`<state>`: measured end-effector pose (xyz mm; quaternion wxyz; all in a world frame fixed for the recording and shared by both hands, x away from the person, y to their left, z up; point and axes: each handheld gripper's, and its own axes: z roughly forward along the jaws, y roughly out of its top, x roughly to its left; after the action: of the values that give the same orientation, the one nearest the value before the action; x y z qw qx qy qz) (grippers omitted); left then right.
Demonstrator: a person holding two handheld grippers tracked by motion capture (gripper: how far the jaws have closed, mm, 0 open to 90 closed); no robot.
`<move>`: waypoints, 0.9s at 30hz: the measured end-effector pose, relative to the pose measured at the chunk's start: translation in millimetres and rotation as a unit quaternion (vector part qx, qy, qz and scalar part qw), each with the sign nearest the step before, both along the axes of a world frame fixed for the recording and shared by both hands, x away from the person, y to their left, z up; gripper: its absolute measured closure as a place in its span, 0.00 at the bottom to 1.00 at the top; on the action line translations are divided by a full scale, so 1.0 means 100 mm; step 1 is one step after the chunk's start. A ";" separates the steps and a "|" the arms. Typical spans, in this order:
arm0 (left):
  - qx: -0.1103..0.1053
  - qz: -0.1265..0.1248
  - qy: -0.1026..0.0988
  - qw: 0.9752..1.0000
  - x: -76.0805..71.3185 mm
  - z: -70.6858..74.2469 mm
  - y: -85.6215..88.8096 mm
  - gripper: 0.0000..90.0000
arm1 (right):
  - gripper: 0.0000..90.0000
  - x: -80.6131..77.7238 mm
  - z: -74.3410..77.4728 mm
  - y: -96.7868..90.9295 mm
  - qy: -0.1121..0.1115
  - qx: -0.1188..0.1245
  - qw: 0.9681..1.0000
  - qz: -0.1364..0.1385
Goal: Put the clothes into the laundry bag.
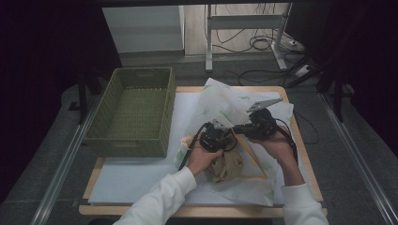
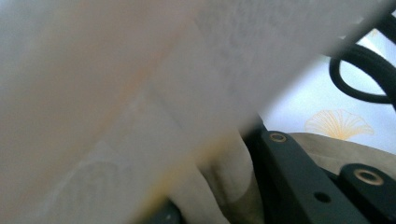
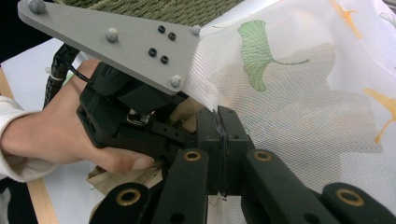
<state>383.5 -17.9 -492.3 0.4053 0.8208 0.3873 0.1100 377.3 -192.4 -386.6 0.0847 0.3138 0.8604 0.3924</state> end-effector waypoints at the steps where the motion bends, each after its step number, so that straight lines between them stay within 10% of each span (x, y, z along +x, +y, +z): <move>1: 0.001 0.000 -0.002 1.000 0.00 0.00 -0.01 0.86 | 0.99 0.00 0.00 0.00 0.000 0.000 1.000 0.000; 27: 0.008 0.024 -0.023 0.999 0.07 -0.03 -0.09 0.84 | 0.99 0.02 -0.02 -0.02 0.000 -0.002 1.000 -0.005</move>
<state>390.5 -27.0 -494.9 0.4049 0.8118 0.3964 0.1412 379.5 -194.7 -388.4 0.0873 0.3182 0.8594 0.3907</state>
